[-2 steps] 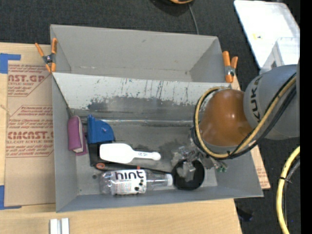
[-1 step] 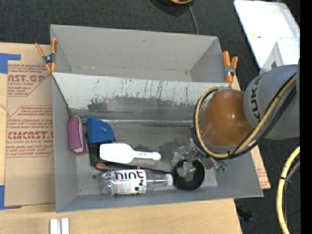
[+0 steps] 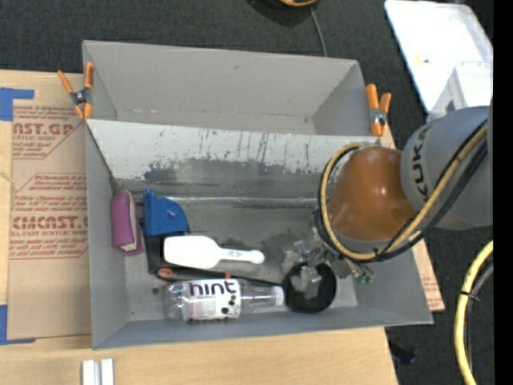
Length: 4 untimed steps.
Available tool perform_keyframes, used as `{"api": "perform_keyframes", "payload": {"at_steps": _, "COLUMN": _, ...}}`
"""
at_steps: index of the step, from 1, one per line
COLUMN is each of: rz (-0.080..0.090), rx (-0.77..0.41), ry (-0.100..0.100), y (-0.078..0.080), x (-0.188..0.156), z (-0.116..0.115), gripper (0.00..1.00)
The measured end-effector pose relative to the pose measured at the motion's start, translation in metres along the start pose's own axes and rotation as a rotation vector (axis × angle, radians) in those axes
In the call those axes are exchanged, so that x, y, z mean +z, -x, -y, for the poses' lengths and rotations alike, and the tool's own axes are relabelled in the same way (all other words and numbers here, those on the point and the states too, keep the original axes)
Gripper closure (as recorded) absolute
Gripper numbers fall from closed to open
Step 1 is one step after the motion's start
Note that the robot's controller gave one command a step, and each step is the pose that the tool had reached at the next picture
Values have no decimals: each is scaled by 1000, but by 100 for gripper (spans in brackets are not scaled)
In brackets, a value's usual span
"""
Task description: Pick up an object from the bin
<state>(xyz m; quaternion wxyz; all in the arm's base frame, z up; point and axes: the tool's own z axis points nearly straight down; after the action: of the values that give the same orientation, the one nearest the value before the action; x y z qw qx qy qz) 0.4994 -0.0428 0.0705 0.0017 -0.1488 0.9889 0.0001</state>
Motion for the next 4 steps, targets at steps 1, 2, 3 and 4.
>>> {"api": "perform_keyframes", "payload": {"at_steps": 1, "rz": 6, "rx": -316, "ry": -2, "y": 16, "x": 0, "z": -29, "gripper": 100}}
{"api": "perform_keyframes", "payload": {"at_steps": 2, "rz": 6, "rx": -316, "ry": -2, "y": 16, "x": 0, "z": -29, "gripper": 100}}
{"api": "perform_keyframes", "payload": {"at_steps": 3, "rz": 6, "rx": -316, "ry": -2, "y": 16, "x": 0, "z": -29, "gripper": 100}}
{"api": "perform_keyframes", "payload": {"at_steps": 4, "rz": 6, "rx": -316, "ry": -2, "y": 16, "x": 0, "z": -29, "gripper": 100}}
